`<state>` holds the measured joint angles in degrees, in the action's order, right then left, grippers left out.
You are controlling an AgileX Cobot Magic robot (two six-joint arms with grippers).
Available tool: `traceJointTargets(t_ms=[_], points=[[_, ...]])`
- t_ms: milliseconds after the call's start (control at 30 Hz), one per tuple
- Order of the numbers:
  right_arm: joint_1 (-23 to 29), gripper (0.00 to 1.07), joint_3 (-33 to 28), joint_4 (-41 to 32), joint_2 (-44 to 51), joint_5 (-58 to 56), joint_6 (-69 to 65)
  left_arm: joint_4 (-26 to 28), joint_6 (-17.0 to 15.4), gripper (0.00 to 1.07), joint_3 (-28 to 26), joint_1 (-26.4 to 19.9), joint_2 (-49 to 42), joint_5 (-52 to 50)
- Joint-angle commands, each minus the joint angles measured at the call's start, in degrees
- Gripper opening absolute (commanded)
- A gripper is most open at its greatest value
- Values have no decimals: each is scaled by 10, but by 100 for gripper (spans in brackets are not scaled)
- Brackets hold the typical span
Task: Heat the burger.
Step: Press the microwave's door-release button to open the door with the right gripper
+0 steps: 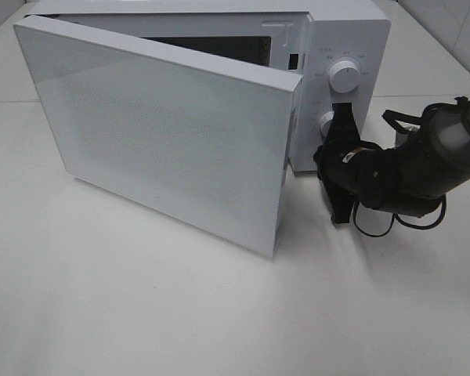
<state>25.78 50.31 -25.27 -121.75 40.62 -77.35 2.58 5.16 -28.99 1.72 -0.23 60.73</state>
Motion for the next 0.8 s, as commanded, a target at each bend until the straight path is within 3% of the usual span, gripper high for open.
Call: traceJointTargets(t_ms=[33, 400, 800], points=[[-17, 0, 56, 41, 6, 132, 7, 2, -1, 103, 1, 1, -11, -8], [-14, 0, 49, 49, 19, 77, 5, 2, -1, 103, 1, 1, -11, -8], [14, 0, -17, 36, 29, 77, -9, 2, -1, 103, 1, 1, -11, -8]])
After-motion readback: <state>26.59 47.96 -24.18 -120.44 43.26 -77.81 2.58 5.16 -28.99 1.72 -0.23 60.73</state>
